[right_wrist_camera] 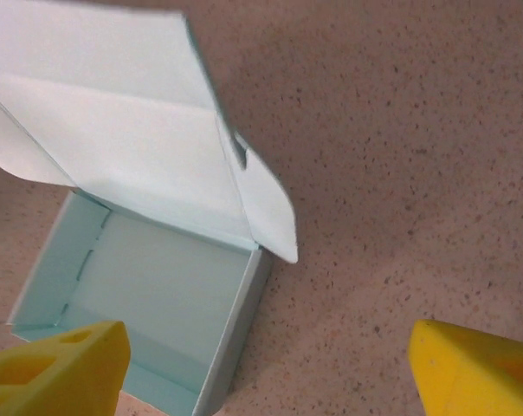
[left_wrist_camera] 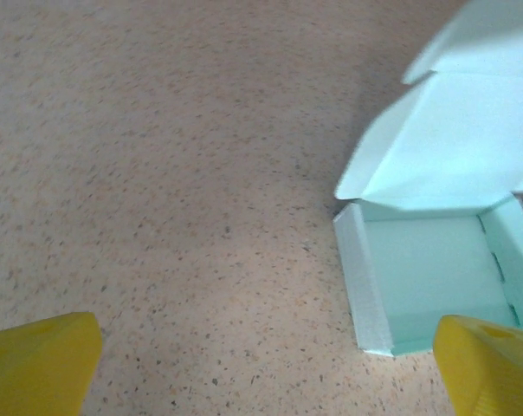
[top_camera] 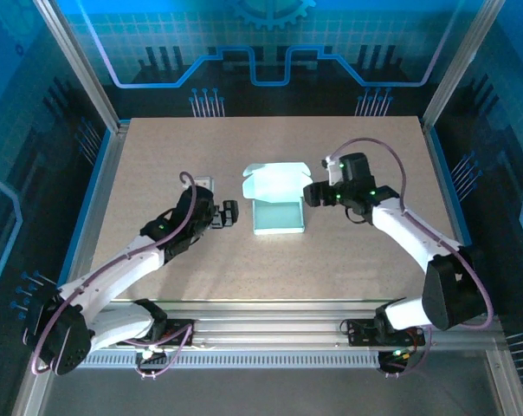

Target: Fold the paper box

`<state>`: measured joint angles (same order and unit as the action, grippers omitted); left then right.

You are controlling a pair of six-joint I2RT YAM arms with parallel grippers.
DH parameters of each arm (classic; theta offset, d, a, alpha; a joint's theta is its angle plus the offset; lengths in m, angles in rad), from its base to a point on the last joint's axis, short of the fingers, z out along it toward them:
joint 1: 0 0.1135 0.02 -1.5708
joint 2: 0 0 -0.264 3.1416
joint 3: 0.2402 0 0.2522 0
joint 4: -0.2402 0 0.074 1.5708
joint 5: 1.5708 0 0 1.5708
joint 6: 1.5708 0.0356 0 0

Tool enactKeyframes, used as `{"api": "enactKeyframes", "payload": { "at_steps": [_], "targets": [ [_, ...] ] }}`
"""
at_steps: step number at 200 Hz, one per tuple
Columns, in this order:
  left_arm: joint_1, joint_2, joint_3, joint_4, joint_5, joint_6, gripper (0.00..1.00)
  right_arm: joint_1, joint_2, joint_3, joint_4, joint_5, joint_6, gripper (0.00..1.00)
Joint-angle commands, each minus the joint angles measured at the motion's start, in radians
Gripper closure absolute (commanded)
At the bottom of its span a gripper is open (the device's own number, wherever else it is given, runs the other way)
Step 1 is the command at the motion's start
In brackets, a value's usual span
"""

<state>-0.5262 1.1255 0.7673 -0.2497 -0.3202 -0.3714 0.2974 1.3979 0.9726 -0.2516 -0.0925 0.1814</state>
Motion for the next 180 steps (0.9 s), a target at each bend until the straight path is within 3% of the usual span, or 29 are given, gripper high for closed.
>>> {"api": "enactKeyframes", "payload": {
  "at_steps": [1, 77, 108, 146, 180],
  "targets": [
    [0.025, 0.039, 0.086, -0.008, 0.166, 0.225, 0.01, -0.078, -0.014, 0.008, 0.042, -0.213, -0.059, 0.18],
    [0.141, 0.277, 0.348, -0.079, 0.432, 0.422, 0.01, -0.131, 0.089, 0.239, -0.247, -0.33, -0.363, 0.21],
    [0.163, 0.408, 0.527, -0.228, 0.533, 0.516, 0.01, -0.129, 0.159, 0.36, -0.354, -0.315, -0.47, 0.22],
    [0.181, 0.495, 0.632, -0.304, 0.576, 0.54, 0.01, -0.107, 0.297, 0.559, -0.56, -0.363, -0.655, 0.23],
    [0.209, 0.501, 0.633, -0.328, 0.611, 0.526, 0.01, -0.097, 0.392, 0.645, -0.574, -0.353, -0.704, 0.3]
  ]
}}
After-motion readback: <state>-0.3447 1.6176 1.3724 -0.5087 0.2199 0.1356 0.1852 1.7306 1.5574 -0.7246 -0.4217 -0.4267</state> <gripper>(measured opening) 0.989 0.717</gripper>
